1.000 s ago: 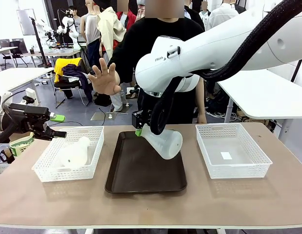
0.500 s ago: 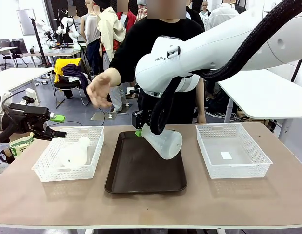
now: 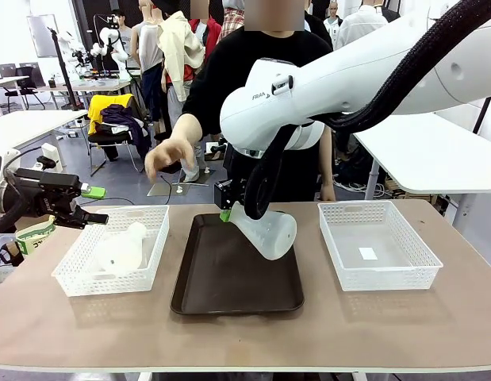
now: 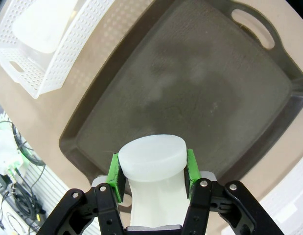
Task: Prepare the laboratory tools.
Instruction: Place the picked Big flask upright in the Handle tray as instructed by the person.
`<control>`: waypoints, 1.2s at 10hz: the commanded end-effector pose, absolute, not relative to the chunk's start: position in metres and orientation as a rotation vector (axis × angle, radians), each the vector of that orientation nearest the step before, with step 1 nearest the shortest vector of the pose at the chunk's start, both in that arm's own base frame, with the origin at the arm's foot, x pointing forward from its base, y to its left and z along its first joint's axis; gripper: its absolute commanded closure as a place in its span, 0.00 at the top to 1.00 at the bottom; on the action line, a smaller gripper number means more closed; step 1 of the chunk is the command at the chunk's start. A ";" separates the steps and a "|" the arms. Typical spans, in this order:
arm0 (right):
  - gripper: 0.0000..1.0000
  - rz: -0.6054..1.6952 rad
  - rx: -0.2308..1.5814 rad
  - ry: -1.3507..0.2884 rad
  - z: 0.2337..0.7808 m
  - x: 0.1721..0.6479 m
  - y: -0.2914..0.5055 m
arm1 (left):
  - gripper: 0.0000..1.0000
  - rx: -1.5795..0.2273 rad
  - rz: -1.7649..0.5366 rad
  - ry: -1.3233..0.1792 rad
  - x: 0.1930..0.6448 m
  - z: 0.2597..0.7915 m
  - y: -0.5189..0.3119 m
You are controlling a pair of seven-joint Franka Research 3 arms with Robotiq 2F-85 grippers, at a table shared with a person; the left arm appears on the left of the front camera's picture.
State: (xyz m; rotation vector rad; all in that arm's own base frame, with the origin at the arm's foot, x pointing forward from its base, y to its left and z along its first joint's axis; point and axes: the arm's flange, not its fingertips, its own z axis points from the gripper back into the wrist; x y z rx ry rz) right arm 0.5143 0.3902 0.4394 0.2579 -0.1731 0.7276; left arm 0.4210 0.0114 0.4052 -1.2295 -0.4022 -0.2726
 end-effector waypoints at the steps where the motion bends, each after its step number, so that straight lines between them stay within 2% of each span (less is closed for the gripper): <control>1: 0.00 0.730 0.253 -0.169 0.442 0.512 0.388 | 1.00 -1.239 -0.276 -0.409 0.420 0.406 0.012; 12: 0.00 0.730 0.253 -0.169 0.442 0.512 0.388 | 1.00 -1.239 -0.276 -0.409 0.420 0.406 0.012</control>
